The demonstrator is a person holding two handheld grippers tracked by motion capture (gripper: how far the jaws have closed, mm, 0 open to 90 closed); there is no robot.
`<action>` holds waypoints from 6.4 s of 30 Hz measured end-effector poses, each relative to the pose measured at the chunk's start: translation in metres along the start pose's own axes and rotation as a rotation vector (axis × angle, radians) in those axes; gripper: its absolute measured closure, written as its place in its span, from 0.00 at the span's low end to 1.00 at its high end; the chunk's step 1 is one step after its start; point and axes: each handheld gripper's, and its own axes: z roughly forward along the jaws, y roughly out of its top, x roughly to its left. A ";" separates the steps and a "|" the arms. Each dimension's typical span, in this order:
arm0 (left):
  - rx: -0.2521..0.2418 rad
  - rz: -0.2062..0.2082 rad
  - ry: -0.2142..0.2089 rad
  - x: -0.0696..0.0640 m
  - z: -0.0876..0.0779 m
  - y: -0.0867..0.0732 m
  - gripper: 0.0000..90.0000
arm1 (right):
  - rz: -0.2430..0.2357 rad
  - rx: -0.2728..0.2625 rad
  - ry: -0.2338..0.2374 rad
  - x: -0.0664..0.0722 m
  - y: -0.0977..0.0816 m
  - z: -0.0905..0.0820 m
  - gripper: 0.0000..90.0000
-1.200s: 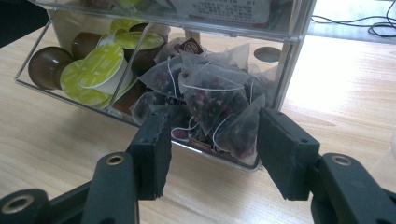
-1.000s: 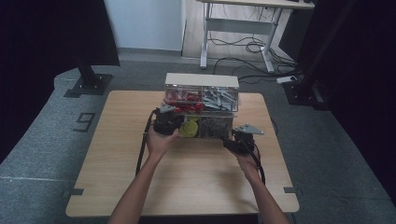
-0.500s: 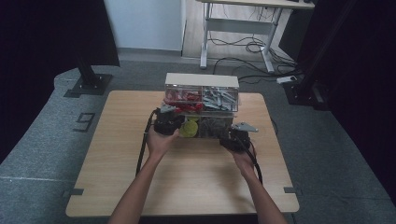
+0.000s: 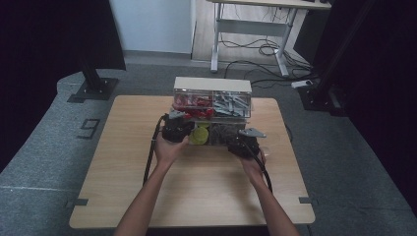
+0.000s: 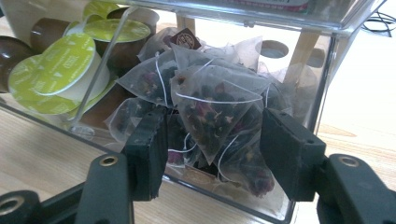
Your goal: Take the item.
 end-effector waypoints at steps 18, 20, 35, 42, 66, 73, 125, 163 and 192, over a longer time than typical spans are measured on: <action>0.000 -0.007 -0.012 0.001 0.001 0.000 1.00 | -0.028 0.008 -0.044 0.005 -0.003 0.019 0.48; 0.001 -0.007 -0.011 0.001 0.001 0.000 1.00 | -0.031 0.006 -0.053 0.005 -0.003 0.020 0.48; -0.003 -0.010 -0.015 0.001 0.001 -0.001 1.00 | -0.038 -0.020 -0.050 0.005 -0.002 0.019 0.74; -0.006 -0.010 -0.012 0.000 0.000 -0.001 1.00 | -0.026 -0.048 -0.034 0.002 -0.001 0.014 0.77; -0.007 -0.011 -0.011 0.000 -0.001 -0.001 1.00 | 0.000 -0.124 0.038 0.000 0.004 -0.014 0.78; -0.008 -0.012 -0.011 0.000 0.000 -0.001 1.00 | 0.002 -0.133 0.040 -0.003 0.002 -0.021 0.78; -0.003 -0.010 -0.007 -0.002 0.000 0.000 1.00 | 0.029 -0.190 0.004 -0.032 -0.001 -0.060 0.79; -0.003 -0.008 -0.006 -0.003 0.000 0.000 1.00 | 0.049 -0.200 -0.065 -0.065 -0.001 -0.077 0.79; 0.000 -0.006 -0.005 -0.003 -0.001 0.001 1.00 | 0.067 -0.198 -0.102 -0.081 -0.003 -0.081 0.79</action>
